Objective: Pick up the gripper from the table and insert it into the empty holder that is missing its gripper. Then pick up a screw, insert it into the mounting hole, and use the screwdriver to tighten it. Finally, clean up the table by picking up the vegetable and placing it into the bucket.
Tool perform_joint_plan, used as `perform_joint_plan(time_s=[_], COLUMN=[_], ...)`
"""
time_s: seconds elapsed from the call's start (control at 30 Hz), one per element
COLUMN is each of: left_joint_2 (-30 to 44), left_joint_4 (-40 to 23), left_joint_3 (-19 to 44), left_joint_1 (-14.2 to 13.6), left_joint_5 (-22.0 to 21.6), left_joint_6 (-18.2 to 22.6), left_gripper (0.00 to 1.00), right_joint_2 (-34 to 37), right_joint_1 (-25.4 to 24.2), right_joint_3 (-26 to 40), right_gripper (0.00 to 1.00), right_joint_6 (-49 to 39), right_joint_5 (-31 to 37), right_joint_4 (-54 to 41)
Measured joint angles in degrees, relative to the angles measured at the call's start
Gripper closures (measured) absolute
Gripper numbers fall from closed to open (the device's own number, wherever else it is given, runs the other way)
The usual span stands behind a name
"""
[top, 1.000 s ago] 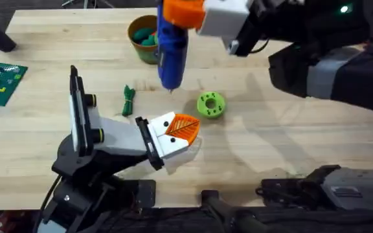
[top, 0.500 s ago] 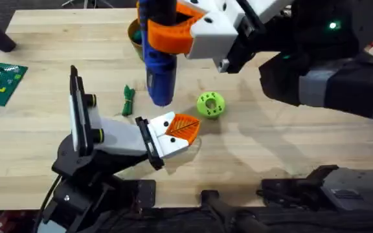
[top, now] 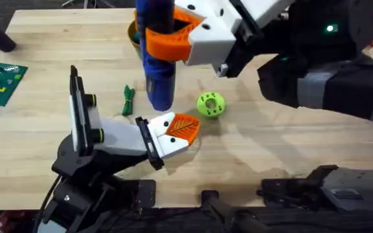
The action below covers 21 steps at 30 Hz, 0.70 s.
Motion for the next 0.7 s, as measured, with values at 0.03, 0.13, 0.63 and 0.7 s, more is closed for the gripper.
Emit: perform_joint_plan(time_s=[0.03, 0.13, 0.63, 0.7], left_joint_2=[0.0, -0.01, -0.01, 0.0], left_joint_4=[0.0, 0.0, 0.0, 0.0], left_joint_3=[0.01, 0.01, 0.0, 0.0], left_joint_1=[0.0, 0.0, 0.0, 0.0], left_joint_5=[0.0, -0.01, 0.0, 0.0], left_joint_6=[0.01, 0.01, 0.01, 0.01], left_gripper=[0.985, 0.985, 0.985, 0.985], right_joint_2=[0.0, 0.0, 0.0, -0.01], right_joint_1=[0.0, 0.0, 0.0, 0.0], right_joint_3=[-0.07, -0.13, -0.16, -0.16], right_gripper=[0.974, 0.974, 0.974, 0.974], right_joint_6=[0.06, 0.31, 2.47, 2.52], right_joint_5=[-0.14, -0.8, -3.37, -3.42], right_joint_4=[-0.01, 0.01, 0.01, 0.01])
